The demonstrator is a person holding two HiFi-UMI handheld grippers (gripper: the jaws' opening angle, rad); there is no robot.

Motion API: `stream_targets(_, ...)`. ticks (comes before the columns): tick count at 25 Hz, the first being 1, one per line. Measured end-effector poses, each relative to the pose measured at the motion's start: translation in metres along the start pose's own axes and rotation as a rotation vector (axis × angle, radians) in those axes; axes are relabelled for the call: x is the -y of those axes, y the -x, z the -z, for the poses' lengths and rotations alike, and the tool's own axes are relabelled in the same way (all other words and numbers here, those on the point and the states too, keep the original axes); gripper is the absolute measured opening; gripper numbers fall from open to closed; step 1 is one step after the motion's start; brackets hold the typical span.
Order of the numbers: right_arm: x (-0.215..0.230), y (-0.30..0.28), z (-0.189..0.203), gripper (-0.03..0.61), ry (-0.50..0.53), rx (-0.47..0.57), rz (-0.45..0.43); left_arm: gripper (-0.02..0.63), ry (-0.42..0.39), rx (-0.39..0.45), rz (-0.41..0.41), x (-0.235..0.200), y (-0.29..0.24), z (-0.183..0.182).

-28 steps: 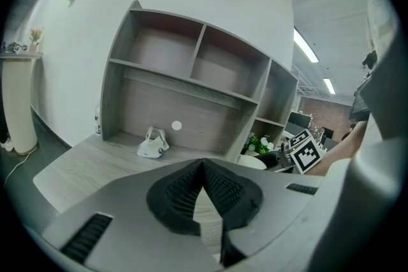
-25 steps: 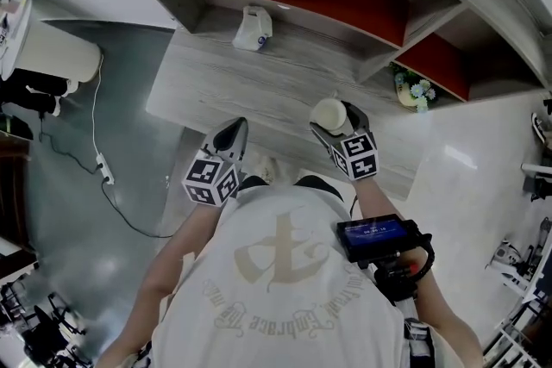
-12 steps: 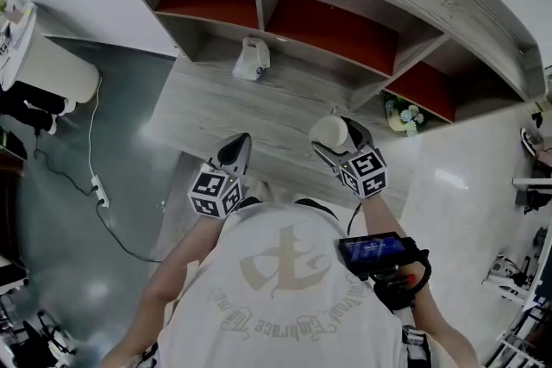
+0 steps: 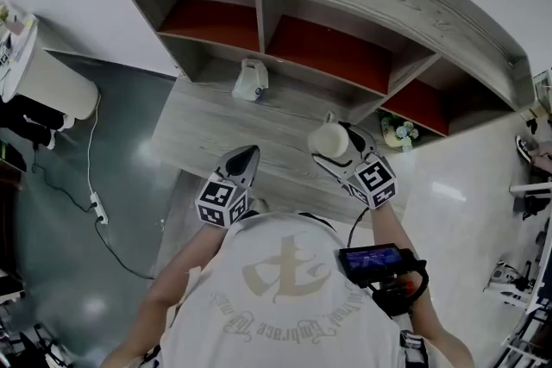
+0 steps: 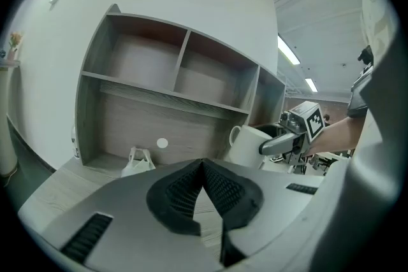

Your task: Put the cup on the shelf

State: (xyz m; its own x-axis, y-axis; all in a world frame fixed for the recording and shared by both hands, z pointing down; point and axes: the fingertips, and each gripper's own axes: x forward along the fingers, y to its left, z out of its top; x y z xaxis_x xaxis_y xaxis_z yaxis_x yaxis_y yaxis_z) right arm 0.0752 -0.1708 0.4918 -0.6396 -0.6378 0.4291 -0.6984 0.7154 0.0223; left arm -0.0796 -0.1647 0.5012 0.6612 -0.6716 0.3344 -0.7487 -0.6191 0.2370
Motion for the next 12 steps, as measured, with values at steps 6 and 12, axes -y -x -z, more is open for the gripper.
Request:
stream_targets(6,0.004,0.002,-0.040,0.419,0.066,0.061,-0.054,0.002,-0.020,0.002,0.022,0.000,-0.001,-0.005)
stream_targets(12,0.009,-0.004,-0.082,0.419,0.111,0.117,-0.093,0.002,-0.033,0.019,0.031,-0.001,0.001,-0.014)
